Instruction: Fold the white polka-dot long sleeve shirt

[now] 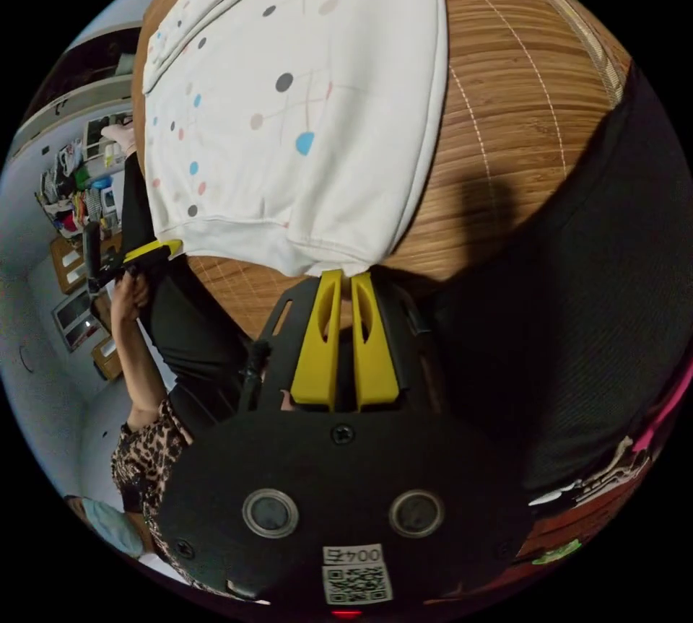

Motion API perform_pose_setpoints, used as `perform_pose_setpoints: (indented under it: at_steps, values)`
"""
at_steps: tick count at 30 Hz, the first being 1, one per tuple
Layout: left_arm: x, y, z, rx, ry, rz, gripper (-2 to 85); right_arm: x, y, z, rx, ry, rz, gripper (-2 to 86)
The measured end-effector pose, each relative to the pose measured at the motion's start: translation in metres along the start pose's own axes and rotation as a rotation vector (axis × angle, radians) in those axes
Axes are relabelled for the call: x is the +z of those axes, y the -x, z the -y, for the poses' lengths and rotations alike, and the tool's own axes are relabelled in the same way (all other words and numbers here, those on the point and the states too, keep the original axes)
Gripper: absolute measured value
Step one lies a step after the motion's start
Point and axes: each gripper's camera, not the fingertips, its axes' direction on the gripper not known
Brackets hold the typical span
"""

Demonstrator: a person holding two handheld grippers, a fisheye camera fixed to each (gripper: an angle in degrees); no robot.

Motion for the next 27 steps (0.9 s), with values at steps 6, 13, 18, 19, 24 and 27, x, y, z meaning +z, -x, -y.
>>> perform_pose_setpoints:
  at_steps: [6,13,18,19,24,27]
  values:
    - [-0.027,0.029,-0.02,0.017,-0.04,-0.057,3.7,-0.014,0.0,-0.038,-0.077,-0.167,-0.019,0.4]
    - [-0.099,0.095,-0.08,0.053,-0.302,-0.413,3.3,-0.045,-0.007,-0.124,-0.201,-0.52,0.085,-0.2]
    - [-0.142,0.14,-0.144,0.097,-0.429,-0.589,3.2,-0.058,-0.029,-0.19,-0.303,-0.698,0.229,-0.3]
    - [-0.145,0.142,-0.151,0.103,-0.432,-0.6,3.2,-0.059,-0.031,-0.197,-0.319,-0.711,0.251,-0.3]
    - [-0.163,0.157,-0.22,0.14,-0.467,-0.724,3.3,-0.059,-0.043,-0.262,-0.411,-0.751,0.333,-0.3]
    - [-0.169,0.166,-0.241,0.133,-0.491,-0.816,3.3,-0.06,-0.049,-0.286,-0.417,-0.786,0.375,-0.2]
